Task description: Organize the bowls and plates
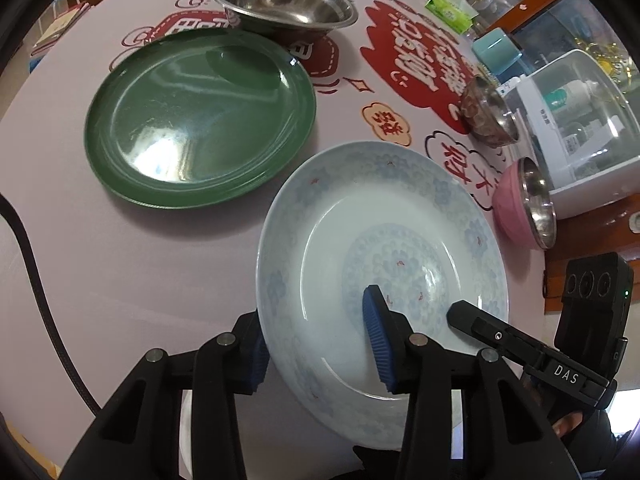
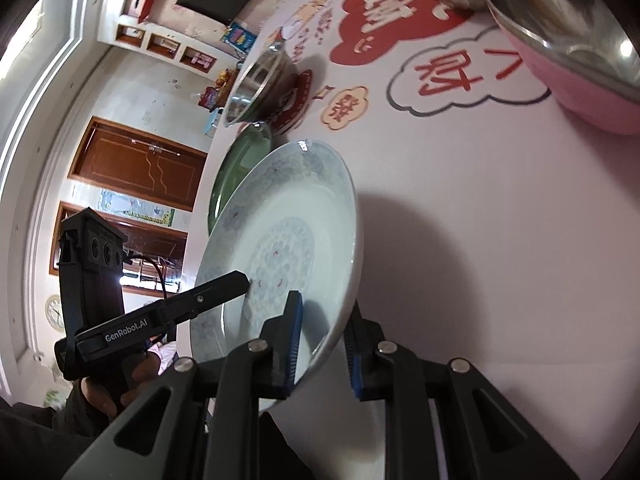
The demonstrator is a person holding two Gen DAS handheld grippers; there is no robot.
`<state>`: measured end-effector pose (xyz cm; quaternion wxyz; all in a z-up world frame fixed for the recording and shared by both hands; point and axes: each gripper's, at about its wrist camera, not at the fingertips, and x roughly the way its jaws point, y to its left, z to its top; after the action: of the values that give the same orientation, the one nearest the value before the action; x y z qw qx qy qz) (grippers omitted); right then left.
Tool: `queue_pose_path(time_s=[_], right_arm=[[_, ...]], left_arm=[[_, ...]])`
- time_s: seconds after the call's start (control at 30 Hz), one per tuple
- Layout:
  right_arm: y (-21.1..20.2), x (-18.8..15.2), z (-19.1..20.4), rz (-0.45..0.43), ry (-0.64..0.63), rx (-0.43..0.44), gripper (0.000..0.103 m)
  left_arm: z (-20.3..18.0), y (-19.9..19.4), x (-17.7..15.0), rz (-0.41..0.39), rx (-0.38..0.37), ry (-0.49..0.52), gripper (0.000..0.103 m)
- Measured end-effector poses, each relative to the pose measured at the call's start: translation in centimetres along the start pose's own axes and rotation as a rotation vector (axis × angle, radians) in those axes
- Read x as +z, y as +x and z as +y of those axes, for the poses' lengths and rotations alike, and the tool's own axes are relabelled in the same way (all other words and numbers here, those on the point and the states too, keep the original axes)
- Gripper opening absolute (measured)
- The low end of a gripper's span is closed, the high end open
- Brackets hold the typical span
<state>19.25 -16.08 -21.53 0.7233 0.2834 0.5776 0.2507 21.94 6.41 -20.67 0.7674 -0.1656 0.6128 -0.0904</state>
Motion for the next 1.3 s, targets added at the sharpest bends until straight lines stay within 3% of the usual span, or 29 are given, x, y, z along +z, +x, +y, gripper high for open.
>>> queue_pose_path(time_s=[0.47,0.83,1.3], right_arm=[[-2.0,-4.7,4.0,0.022,-0.182,-0.066,0.024],[-1.6,-8.0,4.9,0.079,-0.212,-0.115,0.025],[-0.3,-9.7,5.0,0.130,-0.212,-0.252,0.030]], left_arm=[[1.0,-3.9,-5.5,-0.022,-0.034,0.017,0.041],[2.4,-4.5,-9.6,0.049,-0.005,0.036,0.041],[3.0,-3.3,-11.5,0.140,0.083,0.069,0.039]])
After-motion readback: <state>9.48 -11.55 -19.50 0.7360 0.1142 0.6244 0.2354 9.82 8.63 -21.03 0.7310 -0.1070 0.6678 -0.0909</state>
